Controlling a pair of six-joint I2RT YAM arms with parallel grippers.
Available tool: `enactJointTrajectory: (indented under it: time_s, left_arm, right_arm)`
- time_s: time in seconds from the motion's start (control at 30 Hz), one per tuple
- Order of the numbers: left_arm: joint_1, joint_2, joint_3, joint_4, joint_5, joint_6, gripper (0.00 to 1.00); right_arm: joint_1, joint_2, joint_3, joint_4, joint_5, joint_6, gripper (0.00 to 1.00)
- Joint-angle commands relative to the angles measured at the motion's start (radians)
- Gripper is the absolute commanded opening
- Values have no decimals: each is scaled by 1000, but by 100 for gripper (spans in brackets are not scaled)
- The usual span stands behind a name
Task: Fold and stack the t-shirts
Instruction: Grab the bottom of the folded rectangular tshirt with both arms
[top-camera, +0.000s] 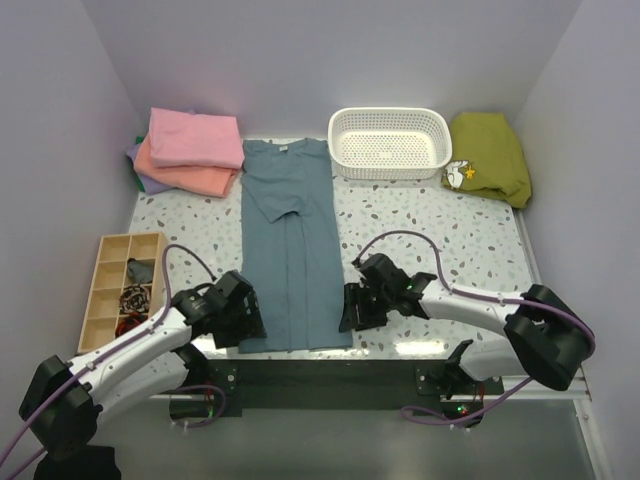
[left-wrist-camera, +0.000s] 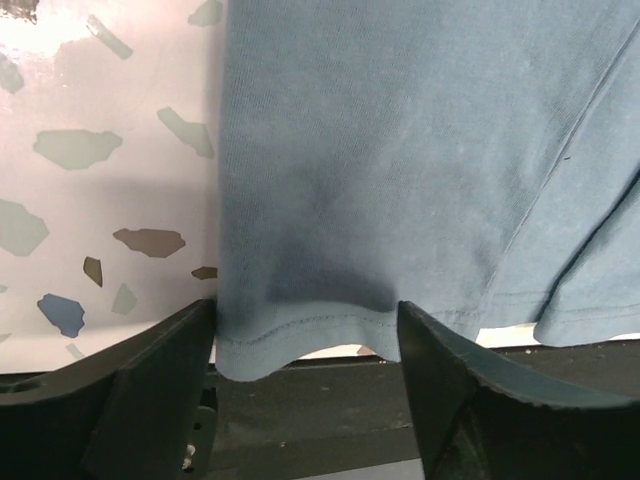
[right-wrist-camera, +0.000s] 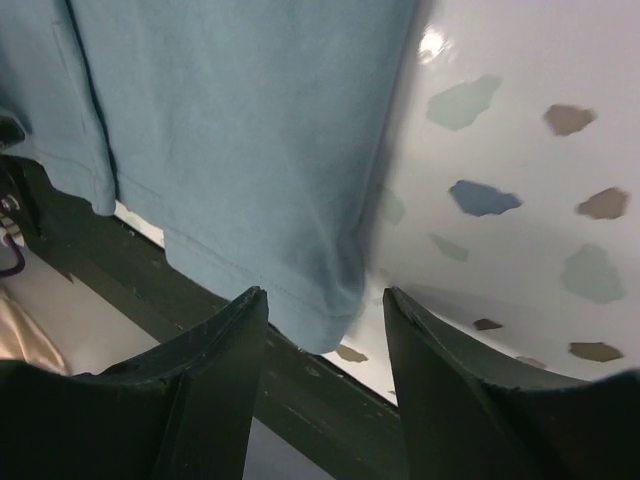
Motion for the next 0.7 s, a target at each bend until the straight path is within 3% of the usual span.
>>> enactJointTrajectory:
  time_s: [0.0,0.13,0.27,0.5,0.67]
  left_arm:
    - [-10,-15,-39,56,-25,-28,74]
    - [-17,-24,-42,57,-28,-36,66]
    - [-36,-29,-42,54,-42,-56,45]
    - [-49,-27,-42,53,-51,-68,29]
    - [-53,-24,-42,50,-51,-80,19]
  right_arm:
    - [55,-36,-10,25,-5,74,54]
    - [69,-25,-25,48,9,100,48]
    - [75,-4,-33,72,23,111,41]
    - [75,41,-36,86,35,106,36]
    - [75,38,-29,91,34,96,0]
